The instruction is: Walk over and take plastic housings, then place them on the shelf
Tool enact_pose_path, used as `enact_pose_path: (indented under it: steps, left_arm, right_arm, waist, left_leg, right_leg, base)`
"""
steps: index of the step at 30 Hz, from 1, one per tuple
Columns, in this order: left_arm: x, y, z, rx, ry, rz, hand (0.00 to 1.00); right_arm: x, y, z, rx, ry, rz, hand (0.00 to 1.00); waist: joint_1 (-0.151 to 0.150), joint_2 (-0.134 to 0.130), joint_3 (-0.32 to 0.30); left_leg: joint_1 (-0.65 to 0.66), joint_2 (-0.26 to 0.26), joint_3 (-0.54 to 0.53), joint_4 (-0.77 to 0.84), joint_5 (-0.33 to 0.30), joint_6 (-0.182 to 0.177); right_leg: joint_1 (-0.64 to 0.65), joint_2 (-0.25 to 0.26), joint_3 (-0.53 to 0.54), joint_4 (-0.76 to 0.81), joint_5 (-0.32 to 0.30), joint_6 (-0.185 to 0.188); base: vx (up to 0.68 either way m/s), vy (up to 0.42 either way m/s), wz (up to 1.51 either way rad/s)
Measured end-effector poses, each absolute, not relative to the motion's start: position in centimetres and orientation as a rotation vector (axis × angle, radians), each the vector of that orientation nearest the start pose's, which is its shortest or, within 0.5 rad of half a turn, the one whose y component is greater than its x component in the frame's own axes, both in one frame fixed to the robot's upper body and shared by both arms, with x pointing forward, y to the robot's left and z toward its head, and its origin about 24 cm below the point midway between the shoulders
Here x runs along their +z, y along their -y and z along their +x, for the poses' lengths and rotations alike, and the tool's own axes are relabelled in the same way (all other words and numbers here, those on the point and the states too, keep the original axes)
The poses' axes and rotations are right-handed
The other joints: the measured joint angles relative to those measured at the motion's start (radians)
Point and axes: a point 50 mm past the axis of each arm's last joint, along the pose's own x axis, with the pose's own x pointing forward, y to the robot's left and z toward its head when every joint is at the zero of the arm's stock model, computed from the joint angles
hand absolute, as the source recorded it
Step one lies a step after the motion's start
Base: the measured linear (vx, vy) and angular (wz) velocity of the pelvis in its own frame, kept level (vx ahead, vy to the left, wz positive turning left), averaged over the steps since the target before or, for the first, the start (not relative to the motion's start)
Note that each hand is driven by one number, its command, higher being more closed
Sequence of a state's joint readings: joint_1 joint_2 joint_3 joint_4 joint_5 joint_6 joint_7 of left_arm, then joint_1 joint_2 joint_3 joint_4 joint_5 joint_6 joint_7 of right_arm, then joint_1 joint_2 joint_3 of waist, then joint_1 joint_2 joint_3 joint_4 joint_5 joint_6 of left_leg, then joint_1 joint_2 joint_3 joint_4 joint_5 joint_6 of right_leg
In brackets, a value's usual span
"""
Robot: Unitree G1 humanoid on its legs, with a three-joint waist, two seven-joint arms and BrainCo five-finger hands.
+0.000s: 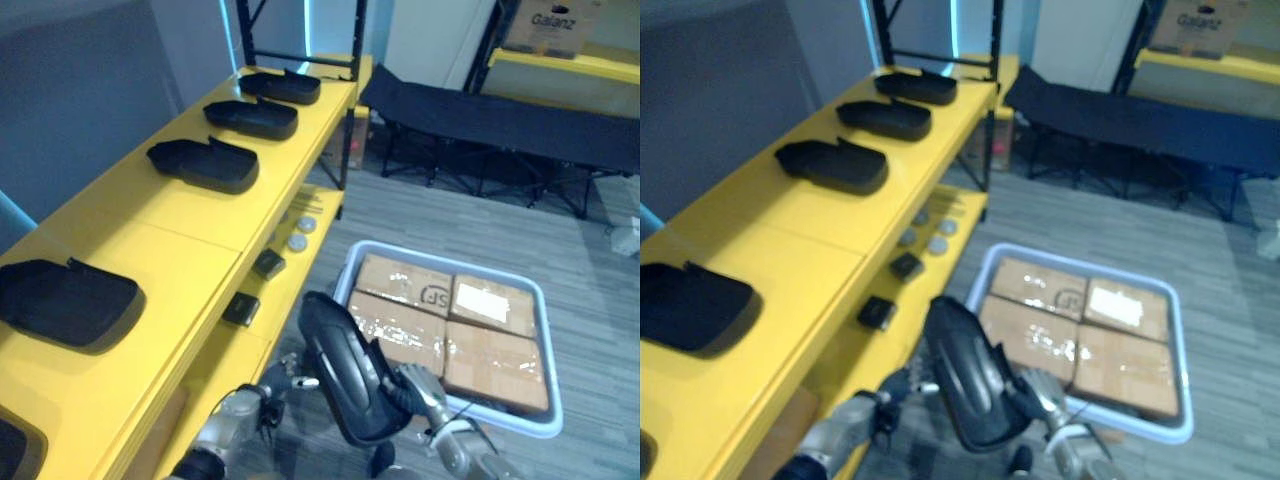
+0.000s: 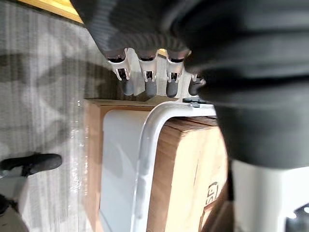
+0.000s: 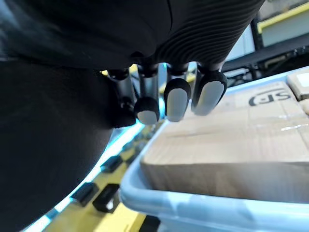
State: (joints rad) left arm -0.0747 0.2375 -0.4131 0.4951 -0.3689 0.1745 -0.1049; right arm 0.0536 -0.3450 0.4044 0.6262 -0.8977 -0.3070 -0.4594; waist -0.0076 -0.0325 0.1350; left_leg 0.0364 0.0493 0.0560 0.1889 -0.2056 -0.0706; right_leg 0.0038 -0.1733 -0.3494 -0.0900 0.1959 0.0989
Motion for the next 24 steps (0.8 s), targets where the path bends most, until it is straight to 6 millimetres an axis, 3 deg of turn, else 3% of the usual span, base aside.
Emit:
enact_pose_path:
  steps: [19,24]
  left_arm:
    - [-8.0,-12.1,21.4,-0.307,-0.699,-0.154,0.00]
    - [-8.1,-11.4,21.3,-0.322,-0.730,-0.269,0.00]
  right_arm:
    - [-8.5,16.4,17.7,0.300,-0.091,-1.170,1.00]
    - [-8.5,16.3,17.9,0.275,-0.105,-1.163,1.00]
  waist:
    - [0.000,-0.003,0.000]
    - [-0.001,-0.003,0.000]
  left_leg:
    - [0.018,0.001,0.002,-0.004,0.000,0.000]
    - [0.018,0.000,0.002,-0.004,0.000,0.000]
  right_leg:
    - [0.016,0.001,0.001,0.000,-0.002,0.001]
    - [0.016,0.001,0.001,0.000,-0.001,0.001]
  base:
    - [0.00,0.000,0.00]
    - [0.00,0.000,0.00]
